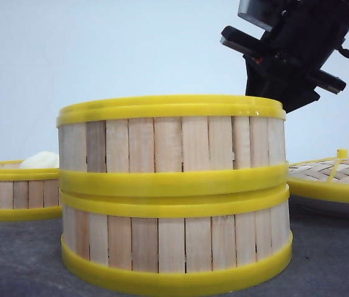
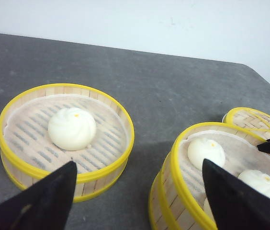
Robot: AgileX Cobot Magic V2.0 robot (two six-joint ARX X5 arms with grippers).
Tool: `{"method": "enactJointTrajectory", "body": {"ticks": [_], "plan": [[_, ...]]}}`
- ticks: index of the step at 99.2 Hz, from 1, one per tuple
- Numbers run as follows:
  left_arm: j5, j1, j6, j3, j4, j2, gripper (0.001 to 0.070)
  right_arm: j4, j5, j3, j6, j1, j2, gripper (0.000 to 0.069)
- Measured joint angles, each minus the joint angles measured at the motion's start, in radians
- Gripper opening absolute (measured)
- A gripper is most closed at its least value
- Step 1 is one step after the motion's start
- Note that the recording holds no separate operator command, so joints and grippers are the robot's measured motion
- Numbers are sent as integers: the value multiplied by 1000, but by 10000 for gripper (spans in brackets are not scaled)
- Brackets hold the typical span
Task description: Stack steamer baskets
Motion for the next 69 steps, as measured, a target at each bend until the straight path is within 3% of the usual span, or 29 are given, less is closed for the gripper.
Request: {"method": "enactJointTrajectory", "body": {"ticks": [16, 29, 37, 69], "plan": [[0, 0, 0, 0, 0, 0, 509, -23, 5, 0, -3, 0, 0, 51], [0, 0, 0, 0, 0, 0, 509, -17, 4, 0, -2, 0, 0, 223], [0, 0, 0, 0, 0, 0, 509, -1, 4, 0, -2, 0, -2, 278], [-2, 0, 0, 0, -2, 23, 509, -12, 2, 70, -32, 0, -235, 300]]}}
